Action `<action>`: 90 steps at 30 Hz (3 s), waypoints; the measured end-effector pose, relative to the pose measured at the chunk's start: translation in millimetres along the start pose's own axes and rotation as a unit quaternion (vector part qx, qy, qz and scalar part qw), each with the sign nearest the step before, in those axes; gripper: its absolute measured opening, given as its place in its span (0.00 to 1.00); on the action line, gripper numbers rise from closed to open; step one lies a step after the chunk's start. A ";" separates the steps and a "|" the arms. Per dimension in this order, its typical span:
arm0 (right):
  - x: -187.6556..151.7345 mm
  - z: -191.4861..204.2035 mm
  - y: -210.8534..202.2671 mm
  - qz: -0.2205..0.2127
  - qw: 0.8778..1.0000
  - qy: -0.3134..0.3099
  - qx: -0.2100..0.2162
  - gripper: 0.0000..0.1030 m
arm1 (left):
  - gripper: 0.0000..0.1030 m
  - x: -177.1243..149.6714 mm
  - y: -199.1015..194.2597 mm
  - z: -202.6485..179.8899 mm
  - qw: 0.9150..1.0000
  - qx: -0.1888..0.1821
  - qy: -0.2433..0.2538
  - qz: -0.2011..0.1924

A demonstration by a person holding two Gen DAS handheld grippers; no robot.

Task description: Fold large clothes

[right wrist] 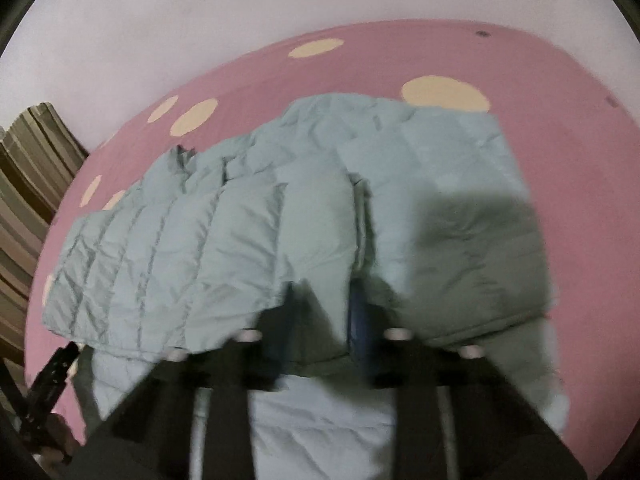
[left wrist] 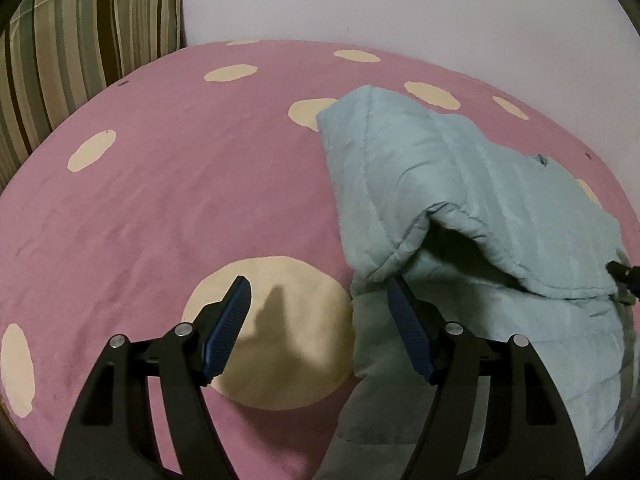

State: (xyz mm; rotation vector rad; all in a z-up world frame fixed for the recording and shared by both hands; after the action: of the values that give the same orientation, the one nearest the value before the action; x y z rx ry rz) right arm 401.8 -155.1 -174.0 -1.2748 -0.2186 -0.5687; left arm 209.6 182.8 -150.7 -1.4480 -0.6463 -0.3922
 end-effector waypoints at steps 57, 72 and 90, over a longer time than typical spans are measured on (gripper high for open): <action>62.5 33.0 44.9 -0.033 0.995 -0.085 -0.037 0.37 | 0.74 94.8 76.2 -141.0 0.996 -0.037 0.086 0.008; 22.7 24.2 27.8 -0.025 0.995 -0.085 -0.046 0.45 | 0.76 61.1 63.2 -159.8 0.992 -0.042 0.119 0.018; -61.4 -96.7 -85.8 -0.034 0.997 -0.048 -0.047 0.60 | 0.80 -38.8 -33.5 -31.3 0.994 -0.079 0.076 0.030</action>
State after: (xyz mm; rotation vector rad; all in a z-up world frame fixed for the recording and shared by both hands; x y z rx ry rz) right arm 291.0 -244.3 -158.6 -1.3913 -0.3206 -0.5823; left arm 164.4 143.3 -148.6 -1.5666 -0.4571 -0.5098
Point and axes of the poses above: each gripper's, at about its wrist camera, not at the fingertips, and y roughly the way its jaws point, z to its left, x to its top, the point moved 1 cm from there along y, roughly the way its jaws point, and after that the axes turned 5 degrees about y, right-handed, at the moved point
